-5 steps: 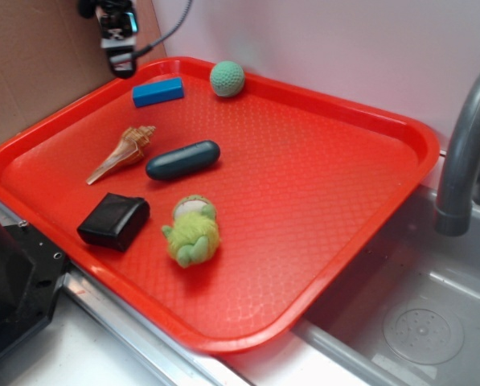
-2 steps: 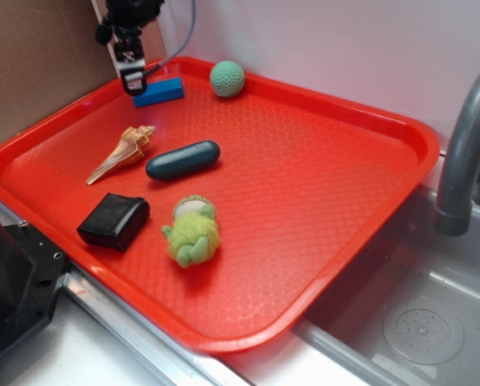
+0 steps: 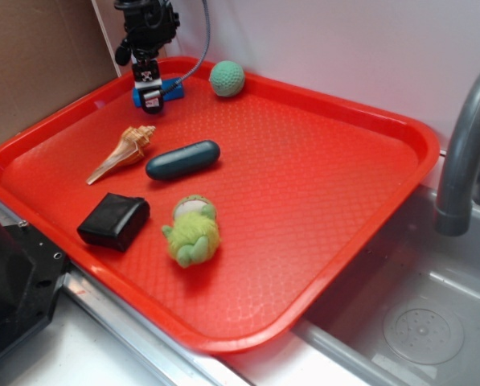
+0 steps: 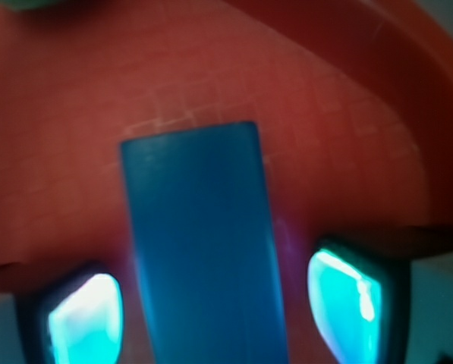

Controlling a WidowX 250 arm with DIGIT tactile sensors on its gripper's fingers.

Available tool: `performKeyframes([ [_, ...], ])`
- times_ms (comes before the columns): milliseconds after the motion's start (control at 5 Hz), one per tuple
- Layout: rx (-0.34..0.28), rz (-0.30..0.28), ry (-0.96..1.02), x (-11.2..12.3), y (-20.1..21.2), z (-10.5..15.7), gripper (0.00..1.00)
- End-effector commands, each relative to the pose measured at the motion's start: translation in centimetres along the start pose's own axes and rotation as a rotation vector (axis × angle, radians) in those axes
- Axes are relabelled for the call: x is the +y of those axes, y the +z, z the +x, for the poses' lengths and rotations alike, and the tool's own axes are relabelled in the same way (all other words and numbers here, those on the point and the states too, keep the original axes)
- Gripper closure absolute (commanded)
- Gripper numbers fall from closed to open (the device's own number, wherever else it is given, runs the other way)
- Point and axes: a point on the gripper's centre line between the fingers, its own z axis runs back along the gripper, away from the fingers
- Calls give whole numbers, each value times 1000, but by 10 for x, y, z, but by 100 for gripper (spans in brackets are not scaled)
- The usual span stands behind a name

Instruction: Grab the blue block.

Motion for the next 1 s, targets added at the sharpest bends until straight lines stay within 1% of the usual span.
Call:
performKeyframes([
  [0,19,13,-36,2,1,20,100],
  [200,-33,40,-64,-13,29,14,100],
  [400,-81,42,-16,-35,71,0,100],
  [600,-74,58,73,-59,103,-12,100],
  [800,-68,40,149,-82,118,-14,100],
])
